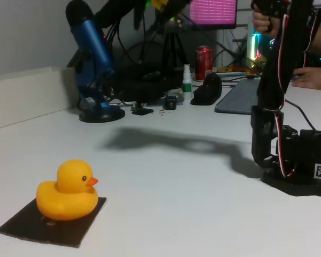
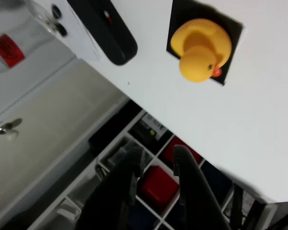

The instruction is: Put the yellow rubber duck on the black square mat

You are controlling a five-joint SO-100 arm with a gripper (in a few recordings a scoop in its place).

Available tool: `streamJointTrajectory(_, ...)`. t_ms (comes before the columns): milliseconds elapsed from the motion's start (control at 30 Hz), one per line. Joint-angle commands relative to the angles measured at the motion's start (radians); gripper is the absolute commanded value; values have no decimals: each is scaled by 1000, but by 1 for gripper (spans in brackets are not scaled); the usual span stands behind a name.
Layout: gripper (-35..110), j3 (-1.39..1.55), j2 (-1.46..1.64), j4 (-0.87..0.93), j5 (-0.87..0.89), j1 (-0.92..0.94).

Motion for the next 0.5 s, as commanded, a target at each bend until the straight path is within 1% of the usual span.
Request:
streamJointTrajectory(0, 6, 133, 127, -44, -9, 9)
streamJointTrajectory(133, 6, 433, 287, -209, 15, 9)
streamJointTrajectory(367, 6, 1037, 653, -548, 40, 17)
streamJointTrajectory(467, 6, 1275, 756, -696, 40, 78)
